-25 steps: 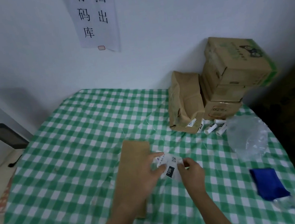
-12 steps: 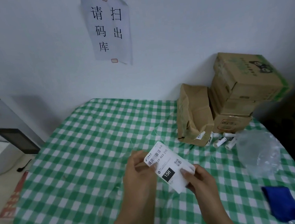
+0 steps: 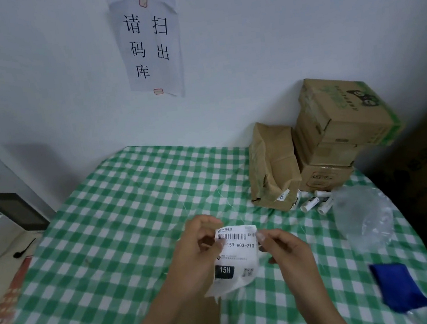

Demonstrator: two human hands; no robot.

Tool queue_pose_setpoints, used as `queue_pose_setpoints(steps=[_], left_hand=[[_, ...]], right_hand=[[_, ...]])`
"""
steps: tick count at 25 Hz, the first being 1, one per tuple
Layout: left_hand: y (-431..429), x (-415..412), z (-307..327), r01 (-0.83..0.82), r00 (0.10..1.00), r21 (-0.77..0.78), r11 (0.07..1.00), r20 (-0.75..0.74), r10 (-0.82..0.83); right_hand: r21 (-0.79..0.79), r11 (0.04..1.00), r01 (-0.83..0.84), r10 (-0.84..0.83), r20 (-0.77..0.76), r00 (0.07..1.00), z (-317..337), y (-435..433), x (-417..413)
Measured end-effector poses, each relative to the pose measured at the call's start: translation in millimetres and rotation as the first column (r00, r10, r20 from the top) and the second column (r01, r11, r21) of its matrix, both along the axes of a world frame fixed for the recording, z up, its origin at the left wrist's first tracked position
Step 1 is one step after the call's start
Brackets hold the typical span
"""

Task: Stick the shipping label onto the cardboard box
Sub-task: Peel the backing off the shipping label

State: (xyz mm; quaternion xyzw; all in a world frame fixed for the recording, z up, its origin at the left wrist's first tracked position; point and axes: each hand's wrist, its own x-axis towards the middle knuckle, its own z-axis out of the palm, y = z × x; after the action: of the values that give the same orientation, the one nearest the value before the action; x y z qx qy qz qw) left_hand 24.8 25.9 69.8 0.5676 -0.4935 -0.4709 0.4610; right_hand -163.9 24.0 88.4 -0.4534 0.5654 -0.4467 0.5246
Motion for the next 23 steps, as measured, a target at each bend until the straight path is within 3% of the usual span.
queue_pose_setpoints(steps=[5, 9, 11, 14, 18, 23], left_hand=[[4, -8, 4, -0.041, 0.998, -0.041, 0.998, 0.054, 0.043], [15, -20, 9, -0.165, 0.874, -0.181, 0.97, 0.429, 0.229], [19, -25, 11, -0.134, 0.859, -0.204, 0.97, 0.464, 0.217], [24, -33, 16, -0.056, 0.953, -0.034, 0.998, 0.295, 0.064], [26, -41, 23, 0.015, 0.999, 0.09, 0.996, 0.037, -0.019], [22, -42, 28, 0.021, 0.996, 0.128, 0.992, -0.089, -0.009]], right_hand=[[0.003, 0.998, 0.057, -0.057, 0.061, 0.997, 8, 1, 1], [-0.052, 0.994, 0.097, -0.096, 0.02, 0.995, 7, 6, 9], [-0.117, 0.988, 0.105, -0.109, -0.03, 0.994, 6, 10, 12], [-0.236, 0.968, 0.088, -0.121, -0.125, 0.985, 7, 16, 16], [-0.499, 0.867, 0.001, -0.159, -0.274, 0.948, 2, 19, 18], [-0.562, 0.826, -0.045, -0.18, -0.339, 0.923, -3, 14, 13]])
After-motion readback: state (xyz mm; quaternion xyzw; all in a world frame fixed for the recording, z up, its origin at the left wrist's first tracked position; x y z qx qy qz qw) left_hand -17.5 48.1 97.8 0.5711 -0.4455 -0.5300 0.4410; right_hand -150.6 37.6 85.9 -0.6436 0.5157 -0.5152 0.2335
